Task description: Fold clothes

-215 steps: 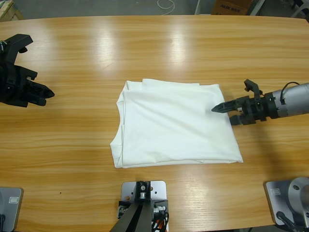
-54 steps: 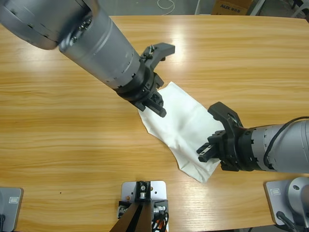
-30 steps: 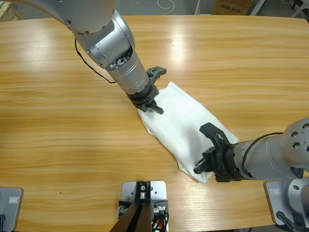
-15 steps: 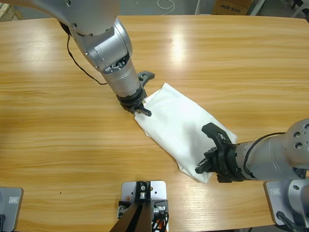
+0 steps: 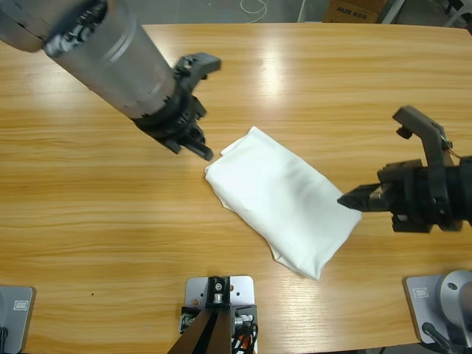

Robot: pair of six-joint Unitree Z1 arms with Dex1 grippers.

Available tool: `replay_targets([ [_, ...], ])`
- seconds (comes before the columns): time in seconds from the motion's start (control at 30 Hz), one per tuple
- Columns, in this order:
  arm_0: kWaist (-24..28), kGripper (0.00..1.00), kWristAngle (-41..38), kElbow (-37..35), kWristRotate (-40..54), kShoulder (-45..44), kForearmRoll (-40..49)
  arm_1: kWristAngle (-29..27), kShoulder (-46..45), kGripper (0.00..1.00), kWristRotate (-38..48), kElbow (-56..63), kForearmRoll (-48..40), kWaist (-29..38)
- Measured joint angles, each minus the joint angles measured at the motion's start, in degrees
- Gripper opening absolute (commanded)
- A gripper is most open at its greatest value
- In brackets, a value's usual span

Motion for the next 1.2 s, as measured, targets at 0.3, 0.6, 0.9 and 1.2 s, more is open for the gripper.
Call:
replay_targets([
  [0.3,-4.22,0.0,-2.15,-3.71,-0.03,8.43,-1.28,4.61,11.82,0.0,-1.31,6.75,-10.35,-5.5],
  [0.6,-4.26,0.0,-2.53,-3.13,-0.52,11.01,-2.92,-0.37,15.32,0.0,2.64,7.53,-6.7,-5.51],
  [0.9,-4.27,0.0,-3.31,-2.93,-2.13,14.37,-3.06,-5.93,16.51,0.0,6.39,7.11,-0.61,-5.51],
  [1.2,-4.26,0.0,-2.71,-1.03,-3.2,15.43,-3.13,-6.86,17.31,0.0,6.74,6.31,1.05,-5.51],
])
